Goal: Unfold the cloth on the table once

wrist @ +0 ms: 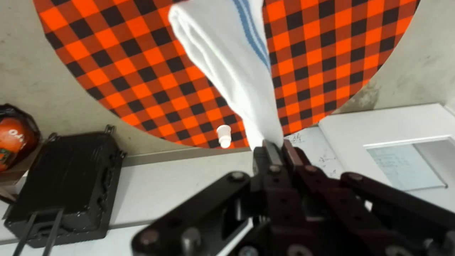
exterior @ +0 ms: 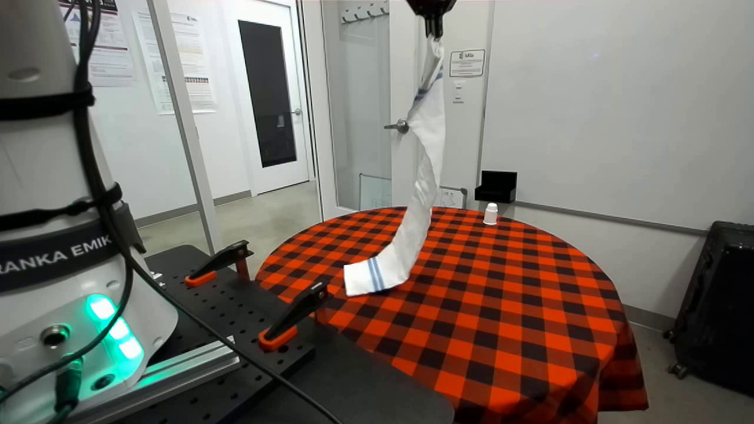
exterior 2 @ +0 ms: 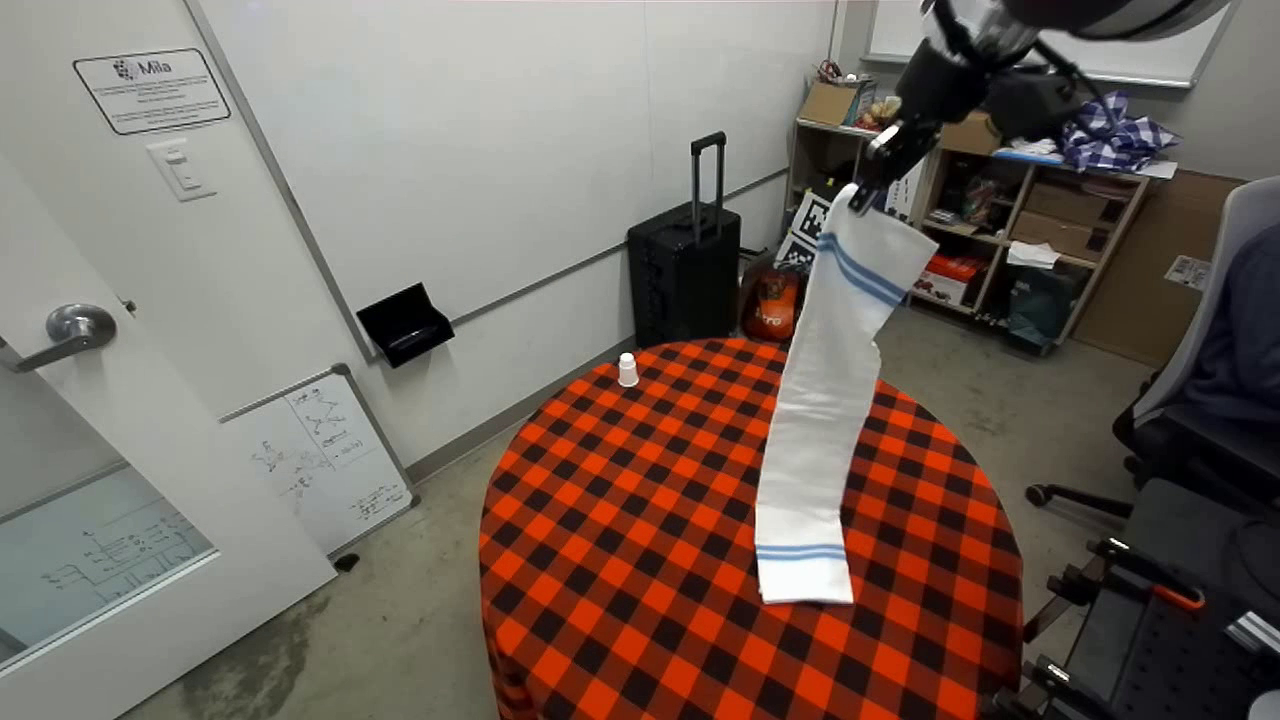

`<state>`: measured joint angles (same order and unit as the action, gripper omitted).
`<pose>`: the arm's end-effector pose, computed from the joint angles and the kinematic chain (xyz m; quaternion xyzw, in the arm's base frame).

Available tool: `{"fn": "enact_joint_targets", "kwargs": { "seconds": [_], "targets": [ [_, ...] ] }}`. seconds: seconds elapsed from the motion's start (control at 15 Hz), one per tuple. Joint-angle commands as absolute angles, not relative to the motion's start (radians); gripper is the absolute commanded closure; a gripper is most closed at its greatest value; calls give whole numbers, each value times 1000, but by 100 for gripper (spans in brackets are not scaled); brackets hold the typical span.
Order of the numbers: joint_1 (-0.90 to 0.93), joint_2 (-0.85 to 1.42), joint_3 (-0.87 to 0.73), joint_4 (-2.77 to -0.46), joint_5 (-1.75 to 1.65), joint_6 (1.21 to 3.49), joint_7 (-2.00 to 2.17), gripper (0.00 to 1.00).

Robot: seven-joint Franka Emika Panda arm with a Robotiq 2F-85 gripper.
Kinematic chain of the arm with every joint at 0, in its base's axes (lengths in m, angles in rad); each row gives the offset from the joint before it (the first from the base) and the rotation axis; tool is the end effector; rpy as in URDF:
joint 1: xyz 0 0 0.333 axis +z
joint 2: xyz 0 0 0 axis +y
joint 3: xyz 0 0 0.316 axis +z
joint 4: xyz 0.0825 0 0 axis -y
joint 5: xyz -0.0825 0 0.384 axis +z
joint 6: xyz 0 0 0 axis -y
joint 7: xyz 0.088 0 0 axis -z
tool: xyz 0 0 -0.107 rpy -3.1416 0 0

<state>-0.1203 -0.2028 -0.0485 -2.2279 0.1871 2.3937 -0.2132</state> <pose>0.5119 -0.0868 0.4967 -0.9794 0.0344 -0.1939 0.0439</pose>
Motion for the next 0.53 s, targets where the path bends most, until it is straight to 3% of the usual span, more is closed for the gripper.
{"fn": "enact_joint_targets", "kwargs": {
  "seconds": [0.0, 0.47],
  "targets": [
    [-149, -322, -139, -2187, 132, 2330, -216, 99],
    [-242, -326, -295, -1927, 44, 2197, -199, 99]
  ]
}}
